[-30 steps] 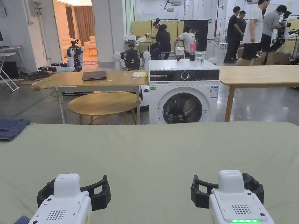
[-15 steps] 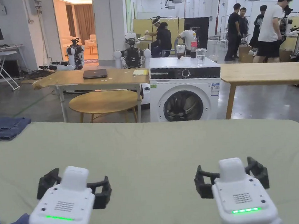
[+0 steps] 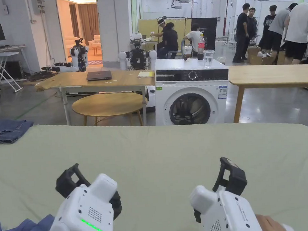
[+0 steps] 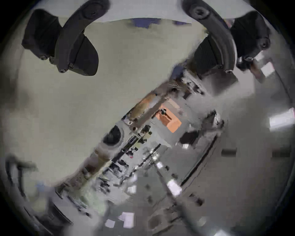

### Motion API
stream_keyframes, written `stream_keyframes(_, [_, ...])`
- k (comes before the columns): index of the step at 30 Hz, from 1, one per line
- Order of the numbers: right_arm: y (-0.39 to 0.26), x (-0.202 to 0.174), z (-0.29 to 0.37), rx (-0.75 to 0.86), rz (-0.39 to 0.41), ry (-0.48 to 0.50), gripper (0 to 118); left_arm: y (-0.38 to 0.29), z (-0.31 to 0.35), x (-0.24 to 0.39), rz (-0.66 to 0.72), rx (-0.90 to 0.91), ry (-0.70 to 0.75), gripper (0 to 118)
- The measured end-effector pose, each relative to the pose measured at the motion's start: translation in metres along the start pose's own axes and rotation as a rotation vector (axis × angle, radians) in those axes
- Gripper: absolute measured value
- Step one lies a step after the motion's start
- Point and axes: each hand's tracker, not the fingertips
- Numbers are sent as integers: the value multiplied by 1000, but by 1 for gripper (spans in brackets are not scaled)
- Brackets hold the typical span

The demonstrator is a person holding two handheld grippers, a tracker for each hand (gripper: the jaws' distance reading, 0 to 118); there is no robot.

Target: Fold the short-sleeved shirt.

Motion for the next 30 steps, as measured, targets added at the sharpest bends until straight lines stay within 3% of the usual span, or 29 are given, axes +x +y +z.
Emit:
stream_keyframes(1, [2, 6, -2, -31, -106, 10, 118, 1, 1, -6, 116, 1, -14, 117])
stream_keyframes(3, [1, 24, -5, -110, -411, 52, 118, 0, 4, -20, 383, 34, -36, 117])
stream_keyframes(6, [-15, 42, -13, -209, -813, 89, 118, -7, 7, -33, 650, 111, -69, 117])
stream_keyframes(8, [-25, 45, -14, -237, -947, 77, 118, -6, 11, -33, 719, 134, -53, 117])
stream_keyframes(10, [-27, 43, -11, -235, -979, 45, 118, -6, 11, -34, 701, 134, -50, 117])
stream_keyframes(21, [-15, 40, 3, -203, -903, 4, 118, -11, 10, -29, 675, 75, -38, 117])
stream_keyframes(24, [-16, 39, 4, -204, -906, 2, 113, -12, 10, -29, 646, 41, -23, 107])
stream_keyframes(25, [-17, 38, 5, -206, -908, -6, 104, -12, 10, -29, 637, 40, -28, 100])
stream_keyframes(27, [-17, 38, 4, -211, -926, -5, 71, -12, 10, -29, 624, 35, -29, 71])
stream_keyframes(28, [-17, 39, 4, -217, -937, -1, 52, -11, 11, -28, 616, 31, -32, 53])
stream_keyframes(29, [-17, 39, 4, -225, -951, -3, 23, -11, 11, -28, 607, 26, -32, 25])
stream_keyframes(30, [-19, 41, 3, -237, -958, -14, 6, -11, 11, -27, 597, 25, -29, 9])
